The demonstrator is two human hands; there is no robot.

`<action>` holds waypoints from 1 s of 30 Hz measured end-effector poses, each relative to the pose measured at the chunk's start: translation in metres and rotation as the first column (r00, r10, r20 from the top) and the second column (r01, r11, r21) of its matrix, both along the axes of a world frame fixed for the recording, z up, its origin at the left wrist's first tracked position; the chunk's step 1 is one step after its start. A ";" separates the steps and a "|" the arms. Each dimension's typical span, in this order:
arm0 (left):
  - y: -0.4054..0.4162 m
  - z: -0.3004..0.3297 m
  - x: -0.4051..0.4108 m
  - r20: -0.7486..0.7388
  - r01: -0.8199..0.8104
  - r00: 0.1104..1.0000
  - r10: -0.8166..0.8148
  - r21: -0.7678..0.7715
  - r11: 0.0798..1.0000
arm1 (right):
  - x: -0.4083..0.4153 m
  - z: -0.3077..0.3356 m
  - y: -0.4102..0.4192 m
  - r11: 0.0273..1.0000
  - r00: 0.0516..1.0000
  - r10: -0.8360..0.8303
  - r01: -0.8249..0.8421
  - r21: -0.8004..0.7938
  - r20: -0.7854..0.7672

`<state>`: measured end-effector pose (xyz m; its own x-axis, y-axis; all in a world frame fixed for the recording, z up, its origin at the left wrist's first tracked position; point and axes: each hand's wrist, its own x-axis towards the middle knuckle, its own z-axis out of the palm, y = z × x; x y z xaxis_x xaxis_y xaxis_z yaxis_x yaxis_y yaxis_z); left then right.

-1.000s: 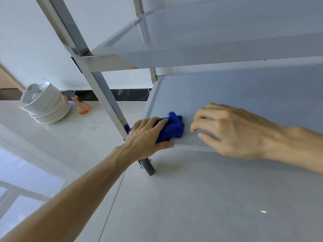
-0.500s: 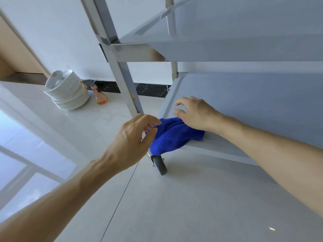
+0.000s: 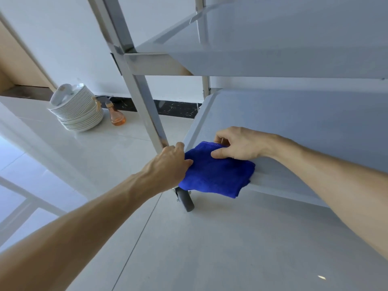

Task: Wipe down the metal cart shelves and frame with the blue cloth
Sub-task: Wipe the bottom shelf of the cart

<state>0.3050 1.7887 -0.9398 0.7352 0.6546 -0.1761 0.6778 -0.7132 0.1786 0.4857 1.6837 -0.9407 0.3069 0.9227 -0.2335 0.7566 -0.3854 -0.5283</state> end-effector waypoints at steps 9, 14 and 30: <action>-0.013 -0.009 0.015 0.130 0.173 0.980 -0.153 -0.158 0.972 | 0.027 0.010 -0.063 0.985 0.989 -0.148 0.147 -0.095 -0.006; -0.023 -0.016 0.028 0.217 0.284 0.947 -0.239 -0.213 0.935 | 0.028 0.014 -0.075 0.986 0.997 -0.074 0.073 -0.153 -0.006; -0.028 0.012 0.015 0.516 0.456 0.835 -0.192 -0.453 0.766 | 0.025 0.054 -0.081 0.993 0.984 0.058 -0.074 -0.093 -0.171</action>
<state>0.3204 1.7603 -0.9279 0.9666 0.2525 -0.0449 0.1854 -0.5669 0.8026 0.5111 1.6026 -0.8863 0.1949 0.9094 -0.3674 0.6860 -0.3941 -0.6116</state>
